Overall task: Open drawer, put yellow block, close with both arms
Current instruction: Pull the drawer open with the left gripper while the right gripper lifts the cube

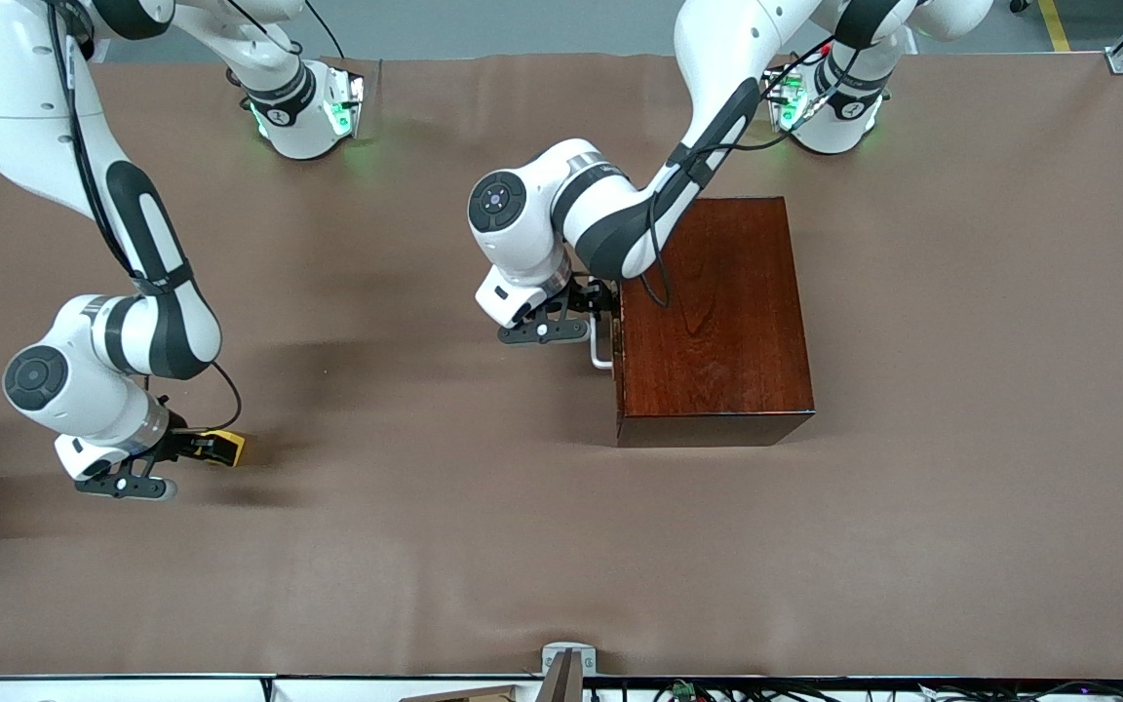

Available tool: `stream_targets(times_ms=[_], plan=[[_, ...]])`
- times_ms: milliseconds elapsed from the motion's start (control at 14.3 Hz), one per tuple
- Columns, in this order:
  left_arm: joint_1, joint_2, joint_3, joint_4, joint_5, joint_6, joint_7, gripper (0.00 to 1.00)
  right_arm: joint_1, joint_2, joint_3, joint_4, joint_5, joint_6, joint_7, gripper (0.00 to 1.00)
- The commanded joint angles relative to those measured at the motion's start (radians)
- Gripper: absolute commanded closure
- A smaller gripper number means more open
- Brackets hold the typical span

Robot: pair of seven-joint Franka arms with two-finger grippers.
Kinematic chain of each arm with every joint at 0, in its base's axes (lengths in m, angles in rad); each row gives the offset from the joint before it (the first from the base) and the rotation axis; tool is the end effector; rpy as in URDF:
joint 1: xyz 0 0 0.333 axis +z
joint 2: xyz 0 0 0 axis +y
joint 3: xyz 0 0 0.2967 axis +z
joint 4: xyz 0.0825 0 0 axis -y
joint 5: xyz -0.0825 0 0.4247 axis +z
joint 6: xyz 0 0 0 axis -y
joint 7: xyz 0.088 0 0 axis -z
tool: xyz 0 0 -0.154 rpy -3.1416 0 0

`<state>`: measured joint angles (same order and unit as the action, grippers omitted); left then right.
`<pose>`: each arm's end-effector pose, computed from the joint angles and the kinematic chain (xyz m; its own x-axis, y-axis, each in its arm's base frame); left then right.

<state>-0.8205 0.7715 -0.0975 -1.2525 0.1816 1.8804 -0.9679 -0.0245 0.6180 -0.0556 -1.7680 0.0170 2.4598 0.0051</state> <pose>0.4824 -0.5746 0.2137 1.0000 0.0052 -0.0015 0.0049 -0.9854 -0.1704 0.6876 -0.0542 0.1280 0.9935 -0.0854 0.0749 -0.0872 -0.9960 0.0202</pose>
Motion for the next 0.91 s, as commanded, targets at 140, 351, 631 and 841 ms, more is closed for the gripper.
stream_targets(times_ms=[140,351,631,841], plan=[[-0.025,0.022,-0.01,0.027,0.004,0.103,-0.063,0.0,0.0,0.015,0.005,-0.019,-0.016,0.002,0.027,0.0],[-0.048,0.025,-0.01,0.027,-0.036,0.153,-0.086,0.0,-0.002,0.025,0.005,-0.021,-0.016,0.001,0.027,0.0],[-0.06,0.032,-0.01,0.028,-0.074,0.201,-0.098,0.0,0.0,0.025,0.005,-0.027,-0.014,-0.008,0.035,0.0],[-0.062,0.032,-0.01,0.03,-0.115,0.238,-0.098,0.0,-0.002,0.023,0.005,-0.039,-0.014,-0.012,0.035,0.27]])
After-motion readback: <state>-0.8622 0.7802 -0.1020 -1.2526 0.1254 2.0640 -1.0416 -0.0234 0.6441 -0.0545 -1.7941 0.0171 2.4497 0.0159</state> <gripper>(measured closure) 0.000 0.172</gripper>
